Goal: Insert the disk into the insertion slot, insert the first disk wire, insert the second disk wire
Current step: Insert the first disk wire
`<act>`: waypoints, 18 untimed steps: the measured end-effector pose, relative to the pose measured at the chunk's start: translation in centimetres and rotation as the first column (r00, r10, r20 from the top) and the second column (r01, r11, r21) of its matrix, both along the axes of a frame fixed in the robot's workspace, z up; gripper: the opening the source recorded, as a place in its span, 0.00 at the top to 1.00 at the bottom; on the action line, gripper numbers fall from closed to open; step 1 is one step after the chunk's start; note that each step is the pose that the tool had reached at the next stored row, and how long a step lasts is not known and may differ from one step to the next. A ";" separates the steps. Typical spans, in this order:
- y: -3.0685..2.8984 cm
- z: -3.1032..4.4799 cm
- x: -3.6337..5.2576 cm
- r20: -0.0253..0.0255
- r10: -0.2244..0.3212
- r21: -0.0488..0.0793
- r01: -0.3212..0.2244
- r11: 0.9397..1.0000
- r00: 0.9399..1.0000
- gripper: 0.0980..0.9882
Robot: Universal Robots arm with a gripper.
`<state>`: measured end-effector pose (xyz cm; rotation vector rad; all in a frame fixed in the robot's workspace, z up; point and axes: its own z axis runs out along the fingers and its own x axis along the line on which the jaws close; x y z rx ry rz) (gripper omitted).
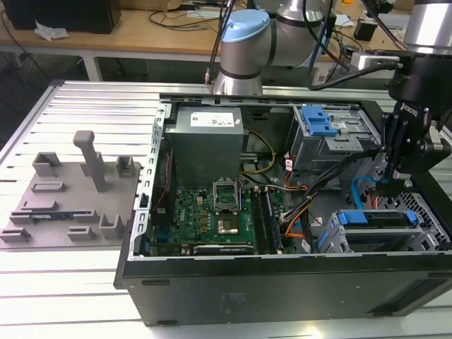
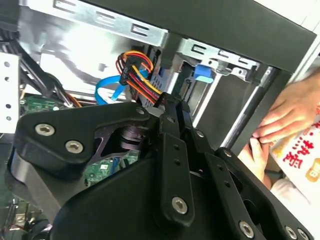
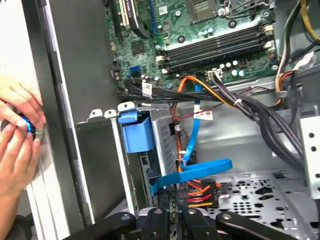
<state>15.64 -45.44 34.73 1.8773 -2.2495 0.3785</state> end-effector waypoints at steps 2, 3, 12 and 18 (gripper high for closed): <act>0.00 0.00 0.00 -0.001 0.016 0.011 -0.016 1.000 1.000 0.93; 0.00 0.00 0.00 -0.002 0.022 0.015 -0.022 1.000 1.000 0.93; -1.69 0.28 0.05 0.003 0.028 0.181 -0.028 0.983 1.000 0.93; -2.12 0.48 0.45 0.004 0.040 0.201 -0.040 0.979 0.999 0.93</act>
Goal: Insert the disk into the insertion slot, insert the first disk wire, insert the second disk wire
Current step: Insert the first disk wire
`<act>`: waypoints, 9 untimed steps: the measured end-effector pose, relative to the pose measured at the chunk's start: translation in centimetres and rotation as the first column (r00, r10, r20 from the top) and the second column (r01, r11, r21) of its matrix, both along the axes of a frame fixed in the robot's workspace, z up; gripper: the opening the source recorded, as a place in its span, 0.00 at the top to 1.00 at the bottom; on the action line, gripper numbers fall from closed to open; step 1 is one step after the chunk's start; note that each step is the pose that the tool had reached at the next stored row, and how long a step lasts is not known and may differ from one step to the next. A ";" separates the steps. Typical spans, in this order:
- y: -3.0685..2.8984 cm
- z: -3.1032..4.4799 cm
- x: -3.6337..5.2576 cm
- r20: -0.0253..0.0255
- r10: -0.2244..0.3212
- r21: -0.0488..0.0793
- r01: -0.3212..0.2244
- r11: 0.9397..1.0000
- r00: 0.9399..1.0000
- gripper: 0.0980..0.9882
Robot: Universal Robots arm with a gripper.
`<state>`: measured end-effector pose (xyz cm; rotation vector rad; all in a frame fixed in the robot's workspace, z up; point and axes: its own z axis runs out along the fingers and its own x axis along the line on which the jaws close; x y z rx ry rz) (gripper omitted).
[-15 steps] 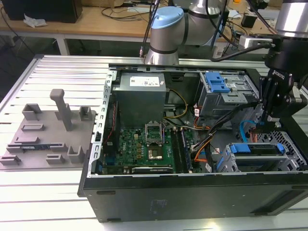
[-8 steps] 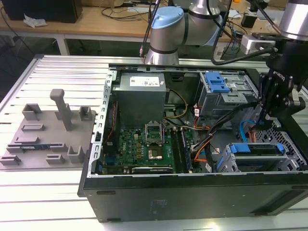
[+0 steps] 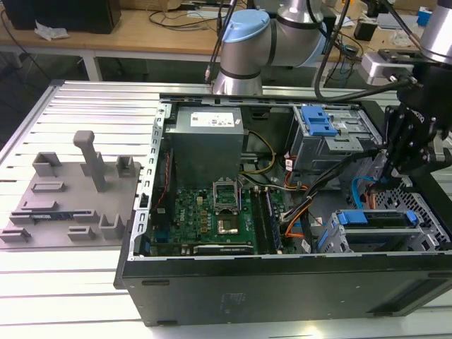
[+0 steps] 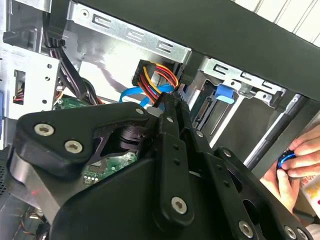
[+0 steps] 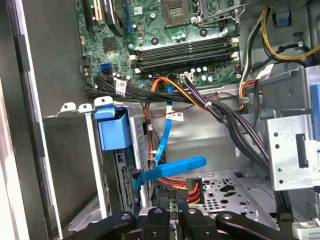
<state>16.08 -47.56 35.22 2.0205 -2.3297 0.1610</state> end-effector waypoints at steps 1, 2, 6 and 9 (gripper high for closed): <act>-0.08 0.01 0.06 -0.002 0.002 0.009 -0.002 1.000 1.000 0.93; -0.09 0.04 0.07 -0.005 0.003 0.015 -0.003 1.000 1.000 0.93; -0.11 0.14 0.16 -0.020 0.009 0.034 -0.008 0.999 1.000 0.93; -0.14 0.18 0.29 -0.030 0.012 0.044 -0.011 0.999 0.999 0.93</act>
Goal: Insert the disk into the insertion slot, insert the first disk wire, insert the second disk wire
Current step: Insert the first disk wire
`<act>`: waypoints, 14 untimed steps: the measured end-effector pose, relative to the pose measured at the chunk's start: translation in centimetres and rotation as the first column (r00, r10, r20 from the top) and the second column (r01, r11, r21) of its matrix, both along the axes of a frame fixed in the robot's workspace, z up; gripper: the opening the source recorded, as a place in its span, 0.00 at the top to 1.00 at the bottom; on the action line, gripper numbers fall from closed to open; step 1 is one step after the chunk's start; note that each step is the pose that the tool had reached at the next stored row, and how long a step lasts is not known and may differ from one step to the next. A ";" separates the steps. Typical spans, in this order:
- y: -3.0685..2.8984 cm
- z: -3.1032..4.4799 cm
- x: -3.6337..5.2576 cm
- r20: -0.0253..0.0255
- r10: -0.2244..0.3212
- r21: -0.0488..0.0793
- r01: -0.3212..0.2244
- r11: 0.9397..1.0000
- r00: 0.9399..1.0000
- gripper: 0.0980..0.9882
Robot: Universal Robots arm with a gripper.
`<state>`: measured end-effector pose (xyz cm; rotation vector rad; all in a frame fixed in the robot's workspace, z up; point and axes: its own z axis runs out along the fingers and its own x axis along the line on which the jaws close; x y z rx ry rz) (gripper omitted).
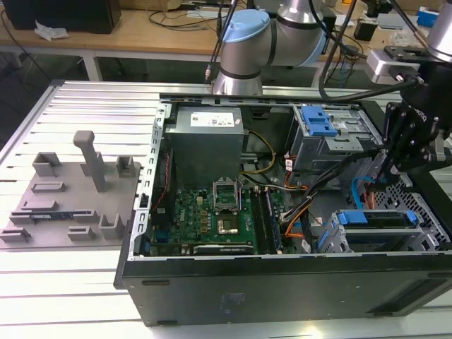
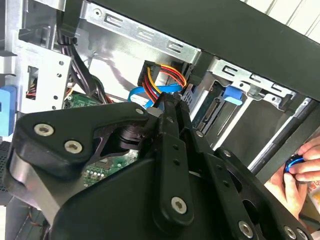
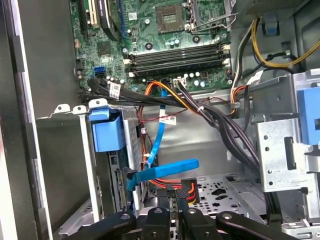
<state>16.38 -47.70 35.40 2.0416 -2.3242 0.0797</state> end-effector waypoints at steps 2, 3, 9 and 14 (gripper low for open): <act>-0.02 0.01 0.14 -0.006 0.003 0.006 -0.003 1.000 1.000 0.93; -0.04 0.01 0.20 -0.008 0.005 0.009 -0.005 1.000 1.000 0.93; 0.04 0.01 0.24 -0.010 0.039 0.002 -0.039 0.999 0.999 0.93; 0.07 0.01 0.24 -0.010 0.063 -0.001 -0.063 0.998 0.998 0.93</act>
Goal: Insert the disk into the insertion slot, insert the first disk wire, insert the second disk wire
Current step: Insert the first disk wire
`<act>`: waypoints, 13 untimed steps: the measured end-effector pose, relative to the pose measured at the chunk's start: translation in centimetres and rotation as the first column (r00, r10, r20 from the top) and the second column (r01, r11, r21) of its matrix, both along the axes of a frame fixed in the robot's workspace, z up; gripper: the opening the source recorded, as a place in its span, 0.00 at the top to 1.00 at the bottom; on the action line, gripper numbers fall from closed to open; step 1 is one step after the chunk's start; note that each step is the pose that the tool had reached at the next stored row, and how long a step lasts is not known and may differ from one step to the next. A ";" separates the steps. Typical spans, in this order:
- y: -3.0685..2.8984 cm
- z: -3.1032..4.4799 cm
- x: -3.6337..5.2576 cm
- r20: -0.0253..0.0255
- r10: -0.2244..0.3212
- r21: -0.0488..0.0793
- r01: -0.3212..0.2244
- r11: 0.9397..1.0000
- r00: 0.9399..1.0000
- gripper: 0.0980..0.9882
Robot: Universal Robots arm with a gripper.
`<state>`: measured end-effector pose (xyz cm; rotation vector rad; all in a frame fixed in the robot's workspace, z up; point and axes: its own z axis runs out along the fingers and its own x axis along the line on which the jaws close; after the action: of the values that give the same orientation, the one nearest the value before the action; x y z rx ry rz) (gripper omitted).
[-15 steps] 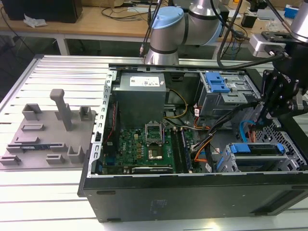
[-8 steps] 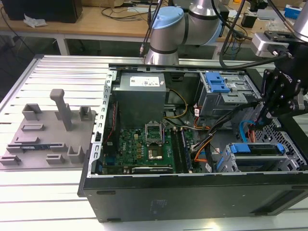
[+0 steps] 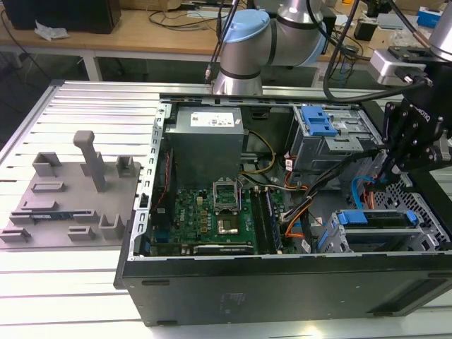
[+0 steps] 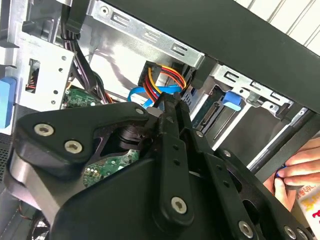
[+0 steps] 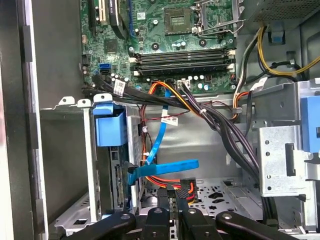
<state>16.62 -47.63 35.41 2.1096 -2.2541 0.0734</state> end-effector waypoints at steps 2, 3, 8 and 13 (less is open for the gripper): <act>-0.18 0.00 0.00 0.000 0.000 0.000 0.000 1.000 1.000 0.93; -0.35 0.00 0.00 0.000 0.000 0.000 0.000 1.000 1.000 0.93; -1.47 0.00 0.00 0.000 0.002 0.009 -0.002 1.000 1.000 0.93; -2.42 0.00 0.00 0.000 0.007 0.054 -0.007 0.999 1.000 0.93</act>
<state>16.62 -50.04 35.41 2.1437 -2.2738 0.0133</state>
